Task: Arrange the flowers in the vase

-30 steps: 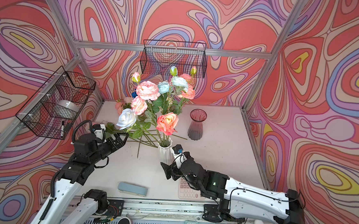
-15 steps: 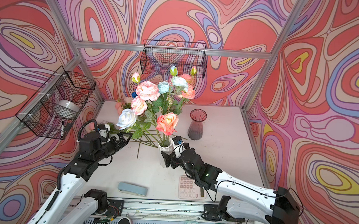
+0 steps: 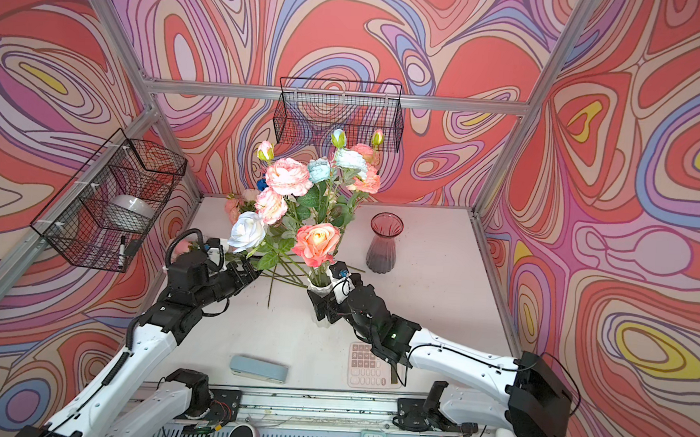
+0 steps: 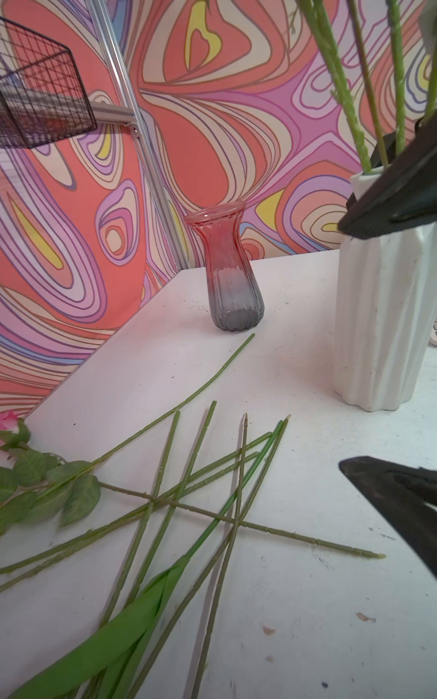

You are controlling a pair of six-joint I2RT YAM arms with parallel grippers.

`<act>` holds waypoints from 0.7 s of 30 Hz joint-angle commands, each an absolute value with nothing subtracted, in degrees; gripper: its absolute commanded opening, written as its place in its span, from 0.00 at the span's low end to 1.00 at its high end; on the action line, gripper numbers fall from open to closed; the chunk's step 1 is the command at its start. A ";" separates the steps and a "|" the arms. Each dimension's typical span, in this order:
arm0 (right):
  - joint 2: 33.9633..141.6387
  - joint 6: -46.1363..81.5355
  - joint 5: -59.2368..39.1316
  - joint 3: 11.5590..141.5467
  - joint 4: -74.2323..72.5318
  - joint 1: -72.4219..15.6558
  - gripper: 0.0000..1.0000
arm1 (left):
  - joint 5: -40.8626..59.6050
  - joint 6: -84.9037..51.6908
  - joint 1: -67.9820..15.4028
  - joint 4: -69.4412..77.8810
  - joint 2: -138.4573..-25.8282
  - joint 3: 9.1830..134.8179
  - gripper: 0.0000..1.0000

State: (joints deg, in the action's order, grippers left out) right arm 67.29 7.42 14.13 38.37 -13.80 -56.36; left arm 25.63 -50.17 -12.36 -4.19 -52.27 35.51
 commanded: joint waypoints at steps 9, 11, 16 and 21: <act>68.78 6.42 16.26 38.97 -18.83 -56.07 0.98 | 31.34 -50.53 -21.21 11.02 -68.62 40.26 0.94; 69.62 6.39 16.36 39.10 -19.54 -56.07 0.98 | 31.62 -50.21 -22.05 10.82 -70.42 41.36 0.93; 71.66 6.01 17.50 38.98 -22.33 -56.07 0.98 | 33.61 -50.17 -23.89 13.19 -73.21 41.79 0.89; 73.08 5.31 18.86 38.59 -25.60 -56.06 0.98 | 35.04 -51.27 -24.23 14.90 -74.62 41.53 0.86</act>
